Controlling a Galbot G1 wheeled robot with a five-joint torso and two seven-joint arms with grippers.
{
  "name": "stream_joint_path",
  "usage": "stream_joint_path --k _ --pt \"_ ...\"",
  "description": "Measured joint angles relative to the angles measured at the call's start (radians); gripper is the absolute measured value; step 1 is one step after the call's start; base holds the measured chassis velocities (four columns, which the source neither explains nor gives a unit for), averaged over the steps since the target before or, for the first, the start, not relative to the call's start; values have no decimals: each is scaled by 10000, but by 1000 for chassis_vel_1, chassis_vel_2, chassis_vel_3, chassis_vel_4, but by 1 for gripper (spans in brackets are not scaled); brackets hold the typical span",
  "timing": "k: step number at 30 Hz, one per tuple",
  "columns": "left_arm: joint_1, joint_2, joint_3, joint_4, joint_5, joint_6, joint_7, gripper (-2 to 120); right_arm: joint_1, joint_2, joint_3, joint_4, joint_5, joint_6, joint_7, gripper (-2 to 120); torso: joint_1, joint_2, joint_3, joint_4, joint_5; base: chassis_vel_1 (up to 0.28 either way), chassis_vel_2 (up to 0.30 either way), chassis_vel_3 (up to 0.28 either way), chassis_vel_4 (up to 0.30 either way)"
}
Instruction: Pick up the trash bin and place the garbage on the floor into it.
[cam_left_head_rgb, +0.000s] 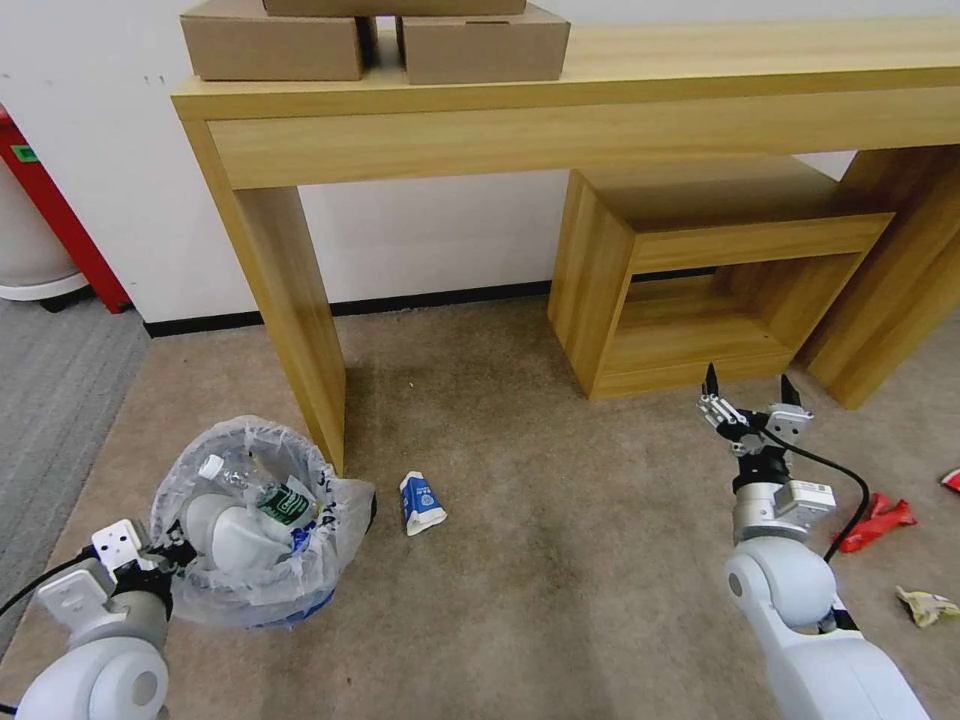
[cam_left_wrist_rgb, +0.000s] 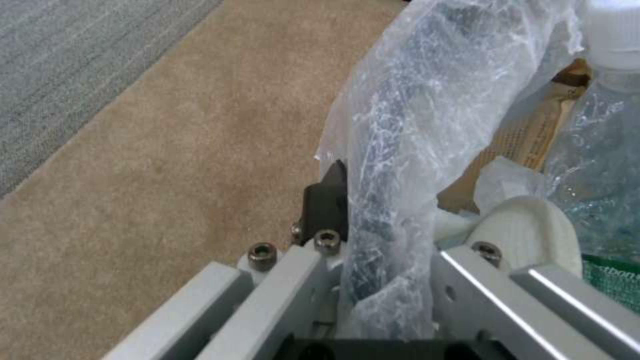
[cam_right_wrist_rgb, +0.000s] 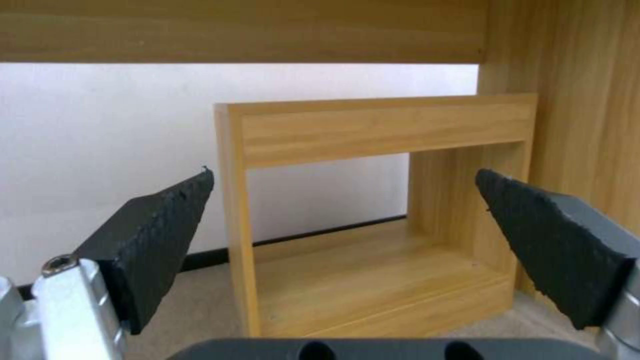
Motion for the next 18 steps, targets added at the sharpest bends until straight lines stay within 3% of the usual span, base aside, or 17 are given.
stream_joint_path --k 18 --pt "112 -104 -73 -64 116 3 40 1 1012 -491 -1372 53 1277 -254 -575 100 0 0 0 0 0 0 0 0 0"
